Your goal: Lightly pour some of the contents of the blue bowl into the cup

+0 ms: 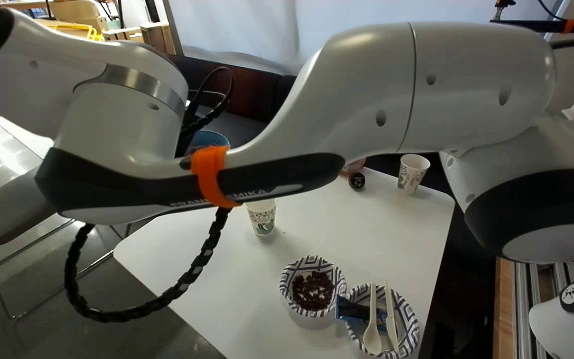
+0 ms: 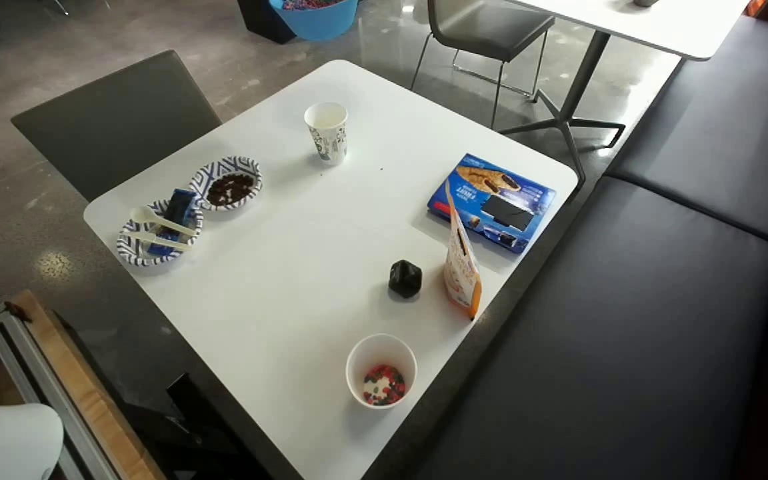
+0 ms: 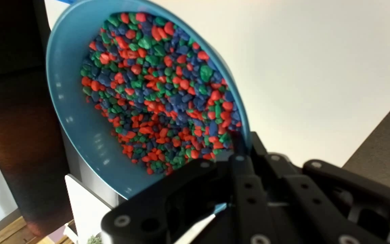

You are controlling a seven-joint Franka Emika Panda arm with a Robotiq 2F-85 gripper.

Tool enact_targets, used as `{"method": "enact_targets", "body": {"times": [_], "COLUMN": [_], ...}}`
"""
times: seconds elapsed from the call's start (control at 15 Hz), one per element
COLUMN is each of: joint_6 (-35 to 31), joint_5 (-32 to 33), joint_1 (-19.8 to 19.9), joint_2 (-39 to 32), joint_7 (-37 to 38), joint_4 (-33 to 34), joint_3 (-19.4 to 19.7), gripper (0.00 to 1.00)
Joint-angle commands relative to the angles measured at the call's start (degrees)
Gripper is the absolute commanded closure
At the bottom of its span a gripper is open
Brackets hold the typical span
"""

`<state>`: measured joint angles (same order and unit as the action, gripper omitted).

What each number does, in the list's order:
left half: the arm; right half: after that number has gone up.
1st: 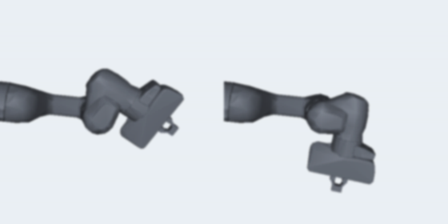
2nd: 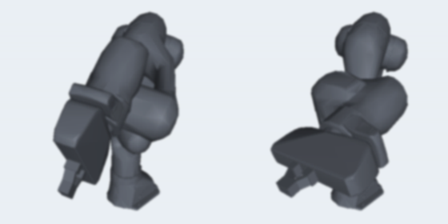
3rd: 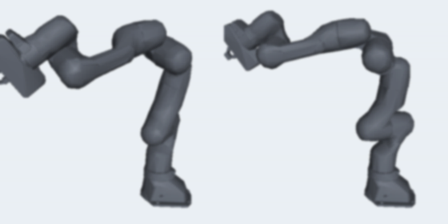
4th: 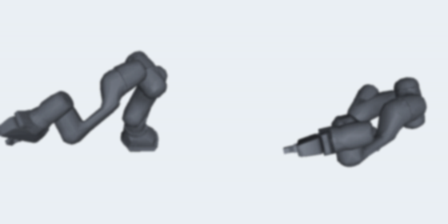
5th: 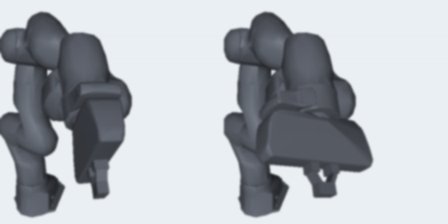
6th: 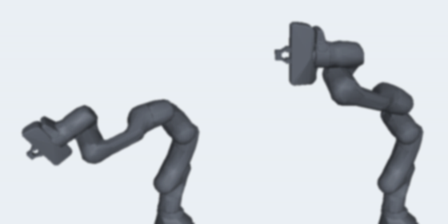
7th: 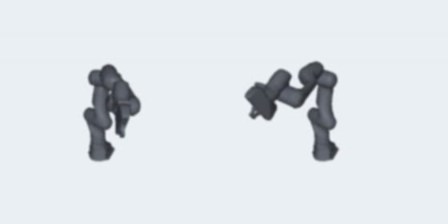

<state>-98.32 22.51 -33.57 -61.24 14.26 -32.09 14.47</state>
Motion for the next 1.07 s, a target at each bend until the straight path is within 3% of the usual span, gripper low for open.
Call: {"method": "enact_targets", "body": {"times": [0.0,0.53,1.0], "joint_6": [0.85,-1.67,-10.08], "joint_5": [-1.27,-7.71,-11.27], "joint_1": [0.40,3.34,4.52], "joint_2": [4.07,9.23,18.12], "joint_7": [-0.38,0.19,-0.05], "joint_4": [-3.32,-10.82,-26.84], "joint_3": [-1.00,-3.88,-6.35], "gripper": [0.99,0.99,0.99]}}
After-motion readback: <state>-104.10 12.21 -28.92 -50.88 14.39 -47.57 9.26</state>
